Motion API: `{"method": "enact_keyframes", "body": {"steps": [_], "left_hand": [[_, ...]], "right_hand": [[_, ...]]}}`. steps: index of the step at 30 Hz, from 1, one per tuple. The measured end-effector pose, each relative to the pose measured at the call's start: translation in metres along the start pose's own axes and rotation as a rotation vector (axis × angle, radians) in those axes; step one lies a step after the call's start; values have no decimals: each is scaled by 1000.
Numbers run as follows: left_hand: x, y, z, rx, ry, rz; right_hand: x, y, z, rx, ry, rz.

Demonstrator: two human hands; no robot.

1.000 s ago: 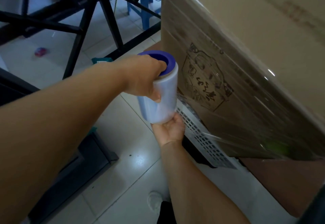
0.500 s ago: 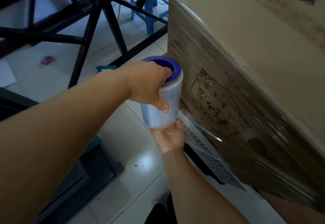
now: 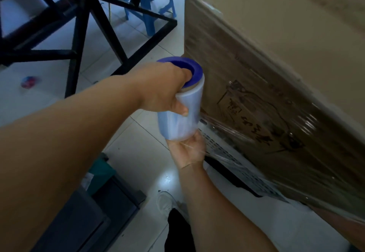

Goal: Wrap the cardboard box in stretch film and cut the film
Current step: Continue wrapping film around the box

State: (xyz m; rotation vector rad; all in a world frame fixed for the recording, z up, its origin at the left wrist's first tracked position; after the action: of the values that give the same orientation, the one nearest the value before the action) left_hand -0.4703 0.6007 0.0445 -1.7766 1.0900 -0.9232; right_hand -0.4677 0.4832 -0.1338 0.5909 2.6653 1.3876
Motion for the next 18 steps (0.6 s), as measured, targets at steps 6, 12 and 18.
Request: {"method": "enact_keyframes", "body": {"steps": [6, 12, 18], "left_hand": [[-2, -8, 14, 15, 66, 64], [-8, -7, 15, 2, 88, 134], [-9, -11, 17, 19, 96, 139]], "right_hand": [[5, 11, 1, 55, -165, 79], [37, 4, -19, 246, -204, 185], [47, 10, -18, 277, -235, 112]]}}
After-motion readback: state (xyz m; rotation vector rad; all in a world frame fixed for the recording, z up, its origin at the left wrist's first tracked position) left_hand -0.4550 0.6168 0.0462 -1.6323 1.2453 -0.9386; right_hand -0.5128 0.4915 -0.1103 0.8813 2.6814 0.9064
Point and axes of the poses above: each hand's wrist, its own z-axis towards the middle knuckle, its own y-axis out of the palm, x = y × z, the point moved 2 cm from there along z, towards the middle knuckle, and after that the axes turned 3 degrees about -x, right-handed, at the moved point
